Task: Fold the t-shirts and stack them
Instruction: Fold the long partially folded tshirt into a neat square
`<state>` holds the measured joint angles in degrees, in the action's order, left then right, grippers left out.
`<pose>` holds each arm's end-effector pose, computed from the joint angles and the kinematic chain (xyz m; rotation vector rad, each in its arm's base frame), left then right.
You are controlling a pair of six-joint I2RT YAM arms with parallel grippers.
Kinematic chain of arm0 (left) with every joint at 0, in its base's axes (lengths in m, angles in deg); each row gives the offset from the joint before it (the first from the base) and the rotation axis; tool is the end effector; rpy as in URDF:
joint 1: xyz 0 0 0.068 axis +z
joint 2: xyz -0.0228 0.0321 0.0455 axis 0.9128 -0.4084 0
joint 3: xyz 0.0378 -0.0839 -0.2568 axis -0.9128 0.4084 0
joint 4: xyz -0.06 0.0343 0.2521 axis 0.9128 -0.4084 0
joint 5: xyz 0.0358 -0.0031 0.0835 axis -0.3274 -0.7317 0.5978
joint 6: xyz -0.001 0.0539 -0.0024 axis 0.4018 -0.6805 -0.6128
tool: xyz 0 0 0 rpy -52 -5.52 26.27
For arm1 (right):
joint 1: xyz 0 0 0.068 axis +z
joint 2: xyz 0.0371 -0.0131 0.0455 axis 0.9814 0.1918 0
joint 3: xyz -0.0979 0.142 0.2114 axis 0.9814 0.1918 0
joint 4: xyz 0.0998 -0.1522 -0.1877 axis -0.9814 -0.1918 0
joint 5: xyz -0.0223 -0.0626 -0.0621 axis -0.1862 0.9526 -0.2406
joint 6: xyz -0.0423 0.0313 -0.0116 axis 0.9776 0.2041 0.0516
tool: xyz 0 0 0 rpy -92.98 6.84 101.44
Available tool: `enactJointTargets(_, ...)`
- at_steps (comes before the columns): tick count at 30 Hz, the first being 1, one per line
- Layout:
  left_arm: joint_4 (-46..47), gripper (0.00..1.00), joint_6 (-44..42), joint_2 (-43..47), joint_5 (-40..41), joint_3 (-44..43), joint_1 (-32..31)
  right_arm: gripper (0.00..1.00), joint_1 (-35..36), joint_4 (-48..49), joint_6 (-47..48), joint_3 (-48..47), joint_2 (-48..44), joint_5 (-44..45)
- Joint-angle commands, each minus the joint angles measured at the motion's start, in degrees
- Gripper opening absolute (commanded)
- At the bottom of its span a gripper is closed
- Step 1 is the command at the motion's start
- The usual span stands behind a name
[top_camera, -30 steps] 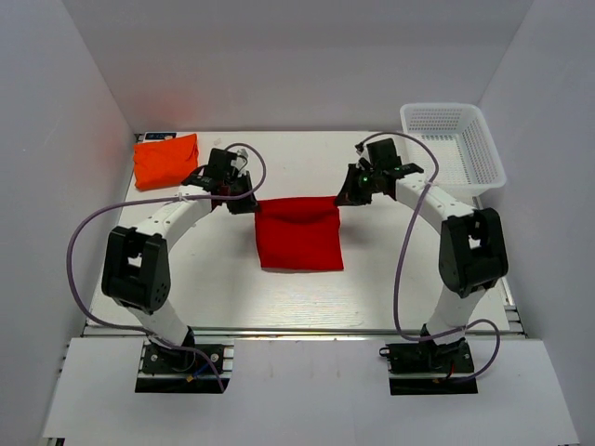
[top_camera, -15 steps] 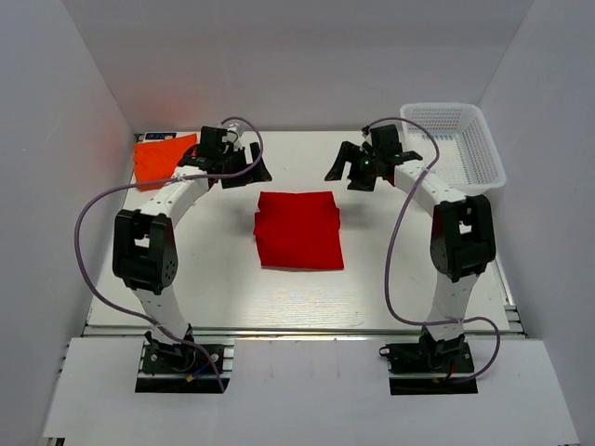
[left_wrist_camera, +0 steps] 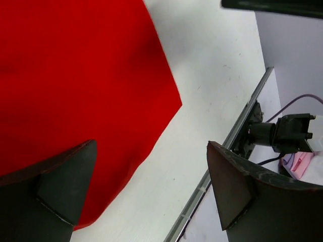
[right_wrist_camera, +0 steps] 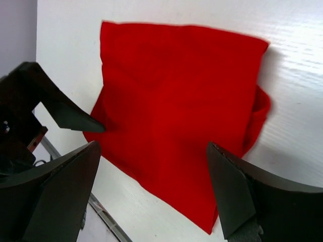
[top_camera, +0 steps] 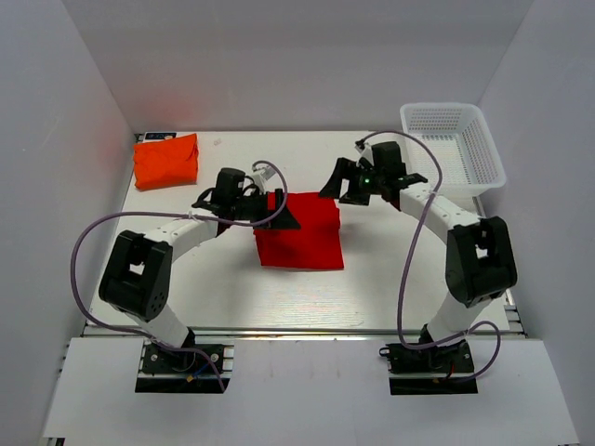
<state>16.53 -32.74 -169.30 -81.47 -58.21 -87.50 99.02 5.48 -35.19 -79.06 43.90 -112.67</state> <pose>0.3082 -0.1474 0.2136 0.3629 2.3465 -1.2213 0.3562 0.1466 0.2576 -0.1078 2.2825 0.9506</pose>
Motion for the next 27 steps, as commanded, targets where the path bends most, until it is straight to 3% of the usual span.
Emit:
enactJointTargets(1, 4.4, 1.0, -0.5, -1.3, -3.2, 2.5, 0.3, 0.9, 1.0, 4.5, 0.1, 1.8, 3.4, -5.0)
enactJointTargets(10, 4.9, 1.0, -1.8, -6.5, 1.7, 12.8, 2.0, 0.9, 0.7, 10.8, -1.2, 7.0, 16.4, -5.9)
enactJointTargets(16, 5.1, 1.0, -2.3, -8.7, 3.3, 16.3, 2.0, 0.9, 1.0, 10.7, -0.4, 7.2, 17.0, -5.1)
enactJointTargets(19, 2.2, 1.0, -4.3, -5.6, 5.5, 13.2, 2.0, 0.9, 1.3, 9.4, 0.4, 4.4, 15.1, -5.7)
enactJointTargets(23, -5.3, 1.0, -7.6, 0.4, 11.3, 2.2, 0.8, 0.9, 1.8, 6.0, 2.8, 1.3, 10.3, -6.5)
enactJointTargets(27, -5.9, 1.0, -7.6, 7.5, 15.7, -0.7, 0.8, 0.9, 2.5, 5.0, 5.1, 1.8, 1.4, -4.7)
